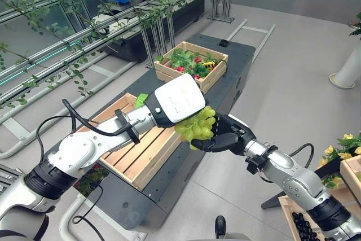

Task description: Pick up the fruits from the basket on one side to the basket on the other side

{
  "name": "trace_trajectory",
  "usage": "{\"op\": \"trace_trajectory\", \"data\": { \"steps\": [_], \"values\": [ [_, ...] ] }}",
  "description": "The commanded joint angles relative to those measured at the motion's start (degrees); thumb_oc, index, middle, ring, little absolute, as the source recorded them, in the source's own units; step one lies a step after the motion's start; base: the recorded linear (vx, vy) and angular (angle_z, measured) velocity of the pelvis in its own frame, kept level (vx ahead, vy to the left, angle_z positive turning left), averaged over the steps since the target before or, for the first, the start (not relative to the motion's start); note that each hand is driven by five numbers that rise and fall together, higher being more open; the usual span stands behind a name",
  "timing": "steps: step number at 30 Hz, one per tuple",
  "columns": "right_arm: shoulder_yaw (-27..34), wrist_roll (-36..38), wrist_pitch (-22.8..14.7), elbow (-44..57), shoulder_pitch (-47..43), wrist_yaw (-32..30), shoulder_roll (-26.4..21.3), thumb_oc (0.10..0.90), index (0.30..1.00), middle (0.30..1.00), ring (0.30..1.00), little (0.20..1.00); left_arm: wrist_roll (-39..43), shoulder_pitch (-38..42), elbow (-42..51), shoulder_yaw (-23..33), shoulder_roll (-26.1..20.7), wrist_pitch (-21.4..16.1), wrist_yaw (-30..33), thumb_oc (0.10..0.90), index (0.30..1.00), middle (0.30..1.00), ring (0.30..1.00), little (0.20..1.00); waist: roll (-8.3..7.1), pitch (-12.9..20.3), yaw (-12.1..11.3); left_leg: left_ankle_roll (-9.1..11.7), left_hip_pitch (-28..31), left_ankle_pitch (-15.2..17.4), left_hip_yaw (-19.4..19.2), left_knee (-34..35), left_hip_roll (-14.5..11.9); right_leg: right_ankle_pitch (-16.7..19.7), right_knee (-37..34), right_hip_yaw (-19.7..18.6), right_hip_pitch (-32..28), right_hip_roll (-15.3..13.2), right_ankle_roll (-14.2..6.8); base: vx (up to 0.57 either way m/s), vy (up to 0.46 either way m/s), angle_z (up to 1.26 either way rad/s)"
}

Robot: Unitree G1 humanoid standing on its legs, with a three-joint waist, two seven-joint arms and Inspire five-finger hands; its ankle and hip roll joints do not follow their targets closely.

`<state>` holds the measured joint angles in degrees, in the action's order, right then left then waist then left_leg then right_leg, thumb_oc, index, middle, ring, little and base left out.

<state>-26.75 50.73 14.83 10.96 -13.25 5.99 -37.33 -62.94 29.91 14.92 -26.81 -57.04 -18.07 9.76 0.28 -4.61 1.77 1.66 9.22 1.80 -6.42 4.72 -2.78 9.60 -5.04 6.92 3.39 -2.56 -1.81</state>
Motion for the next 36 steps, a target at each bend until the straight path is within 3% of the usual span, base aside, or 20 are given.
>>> {"op": "trace_trajectory", "data": {
  "steps": [1,8,10,16,26,27,28,29,30,36],
  "values": [
    [-0.2,5.9,-4.3,1.2,-5.1,3.3,2.2,0.800,0.900,0.900,0.900,0.900,4.4,6.7,2.6,1.9,1.3,2.7,7.0,0.400,0.300,0.300,0.300,0.300,-1.01,6.0,-0.3,0.4,-6.6,-5.3,3.5,0.3,0.6,-3.2,0.0,-0.6,-5.8,-4.0,-5.7,0.00,0.000,0.00],
    [-0.4,11.8,-7.2,1.6,-4.2,2.2,6.0,0.800,0.900,0.900,0.900,0.900,4.4,5.0,4.5,1.4,3.7,-0.1,6.4,0.400,0.300,0.300,0.300,0.300,-0.94,6.3,-0.4,0.4,-6.8,-5.3,3.5,0.3,0.4,-3.3,0.0,-0.9,-5.6,-3.8,-5.7,0.00,0.000,0.00],
    [-0.8,12.7,-8.4,1.9,-4.5,2.4,7.0,0.400,0.300,0.300,0.300,0.300,5.0,4.6,4.7,1.2,4.2,-0.8,5.9,0.400,0.300,0.300,0.300,0.300,-0.90,6.2,-0.4,0.3,-6.8,-5.3,3.5,0.3,0.3,-3.4,0.0,-1.0,-5.6,-3.7,-5.6,0.00,0.000,0.00],
    [-1.0,13.2,-11.3,1.9,-4.2,1.9,8.3,0.400,0.300,0.300,0.300,0.300,6.5,4.6,4.1,-0.6,4.2,-1.5,4.1,0.400,0.300,0.300,0.300,0.300,-0.80,6.3,-0.5,0.3,-6.9,-5.2,3.3,0.3,0.0,-3.5,0.0,-1.1,-5.4,-3.5,-5.6,-0.01,-0.011,0.00],
    [0.9,13.7,-14.8,2.0,-1.5,1.2,9.2,0.400,0.300,0.300,0.300,0.300,9.2,2.3,3.5,-0.6,3.8,0.4,4.2,0.400,0.300,0.300,0.300,0.300,-0.75,6.3,0.1,0.5,-7.1,-5.5,2.7,0.3,-0.8,-3.6,0.0,-1.7,-4.9,-2.9,-5.4,-0.03,-0.036,-0.01],
    [1.4,13.5,-15.5,1.9,-1.2,0.5,9.3,0.400,0.300,0.300,0.300,0.300,10.3,1.7,3.0,-0.4,3.7,1.3,4.7,0.530,0.495,0.495,0.495,0.495,-0.77,6.3,0.2,0.6,-7.2,-5.6,2.7,0.3,-0.9,-3.6,0.0,-1.8,-4.8,-2.6,-5.2,-0.03,-0.047,-0.01],
    [1.6,13.5,-15.7,1.9,-1.1,0.5,9.3,0.400,0.300,0.300,0.300,0.300,10.6,1.5,2.9,-0.3,3.7,1.4,4.8,0.584,0.575,0.575,0.575,0.575,-0.78,6.3,0.2,0.6,-7.2,-5.7,2.6,0.3,-1.0,-3.6,0.0,-1.8,-4.8,-2.6,-5.2,-0.04,-0.060,-0.01],
    [1.8,13.5,-16.2,1.8,-0.9,0.1,9.2,0.400,0.300,0.300,0.300,0.300,11.2,1.2,2.7,0.0,3.7,1.7,4.7,0.722,0.782,0.782,0.782,0.782,-0.78,6.3,0.2,0.7,-7.2,-5.7,2.5,0.3,-1.2,-3.6,0.0,-1.8,-4.7,-2.5,-5.2,-0.04,-0.055,-0.01],
    [2.4,13.0,-16.8,1.7,-0.4,-0.7,9.4,0.400,0.300,0.300,0.300,0.300,12.1,0.6,2.4,0.2,3.9,2.6,4.8,0.800,0.900,0.900,0.900,0.900,-0.81,6.2,0.3,0.8,-7.3,-5.8,2.5,0.3,-1.4,-3.6,0.0,-1.9,-4.6,-2.3,-5.1,-0.05,-0.084,-0.01],
    [8.2,9.0,-20.4,0.8,4.0,-3.3,9.8,0.400,0.300,0.300,0.300,0.300,19.1,-6.2,-0.1,5.3,4.0,5.9,9.4,0.800,0.900,0.900,0.900,0.900,-1.13,5.8,1.3,1.5,-7.4,-6.5,0.9,0.3,-3.3,-3.6,0.0,-3.0,-3.6,-0.6,-4.2,-0.06,-0.096,-0.04]
  ]
}}
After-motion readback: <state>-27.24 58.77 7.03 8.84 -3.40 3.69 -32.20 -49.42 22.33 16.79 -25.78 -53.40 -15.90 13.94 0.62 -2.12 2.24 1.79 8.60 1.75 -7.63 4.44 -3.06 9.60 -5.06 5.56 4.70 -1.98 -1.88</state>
